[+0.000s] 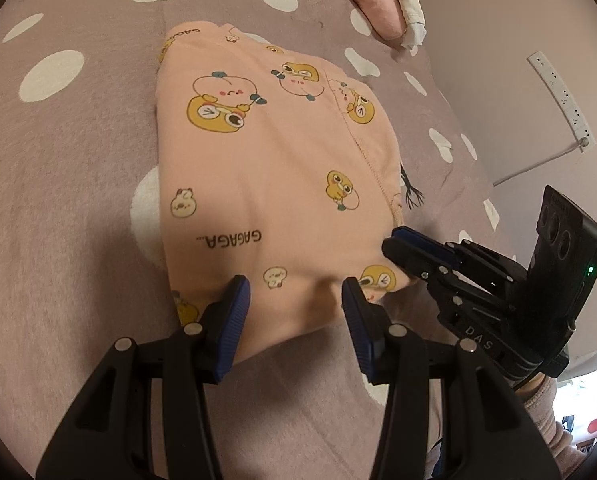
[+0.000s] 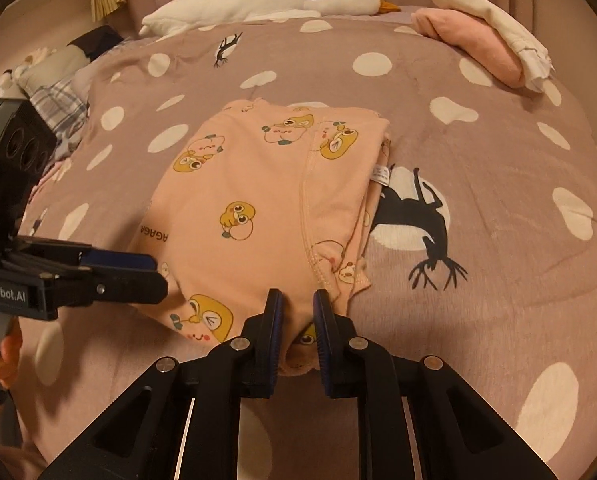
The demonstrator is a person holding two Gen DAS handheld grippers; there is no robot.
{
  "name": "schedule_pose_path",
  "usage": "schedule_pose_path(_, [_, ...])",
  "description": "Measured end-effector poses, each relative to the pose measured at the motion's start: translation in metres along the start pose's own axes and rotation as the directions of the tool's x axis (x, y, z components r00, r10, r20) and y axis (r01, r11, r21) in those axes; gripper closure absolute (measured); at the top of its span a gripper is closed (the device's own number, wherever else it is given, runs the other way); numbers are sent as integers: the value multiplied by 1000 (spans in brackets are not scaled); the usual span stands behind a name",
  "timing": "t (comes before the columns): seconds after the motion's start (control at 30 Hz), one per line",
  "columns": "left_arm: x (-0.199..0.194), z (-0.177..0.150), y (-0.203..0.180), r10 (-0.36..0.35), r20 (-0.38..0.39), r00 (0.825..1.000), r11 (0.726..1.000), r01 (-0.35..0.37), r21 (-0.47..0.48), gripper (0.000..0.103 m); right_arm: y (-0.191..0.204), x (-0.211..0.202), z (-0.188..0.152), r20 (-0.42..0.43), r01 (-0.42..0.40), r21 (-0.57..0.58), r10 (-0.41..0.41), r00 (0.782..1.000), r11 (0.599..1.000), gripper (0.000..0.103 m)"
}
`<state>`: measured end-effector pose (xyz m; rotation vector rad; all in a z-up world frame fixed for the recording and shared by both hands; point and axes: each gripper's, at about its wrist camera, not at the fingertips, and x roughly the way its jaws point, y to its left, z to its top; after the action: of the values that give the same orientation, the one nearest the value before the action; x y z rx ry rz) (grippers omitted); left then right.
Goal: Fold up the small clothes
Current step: 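Open the right gripper and withdraw it from the folded shirt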
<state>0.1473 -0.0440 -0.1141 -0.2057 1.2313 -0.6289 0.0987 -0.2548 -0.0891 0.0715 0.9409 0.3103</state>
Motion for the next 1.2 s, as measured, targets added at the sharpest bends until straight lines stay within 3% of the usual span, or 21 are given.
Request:
schedule_pose_path(0.13, [-15,-2,-10,68,55,996,996,-70,51,55,-3,-4,-3,7,-11,31,11,1000,999,85])
schedule_pose_path(0.23, [-25,4,-15,144,127,981,982,-157,101,55,-9,-14,-5,52,-56,70,52,997,996,85])
schedule_pose_path(0.37, [-22,26,-11,180,156,971,976,-196,95,55,-11,-24,-3,118,-113,101,101,988,988,85])
schedule_pose_path(0.53, [-8,50,-1,244,179,953,963,-260,71,56,1,-16,2,128,-132,80,121,984,988,85])
schedule_pose_path(0.97, [14,56,-1,283,157,946,943,-304,136,52,1,7,-3,76,-146,114,138,987,983,85])
schedule_pose_path(1.2, [11,50,0,282,158,946,942,-304,144,52,-4,-3,30,131,-95,106,80,988,990,85])
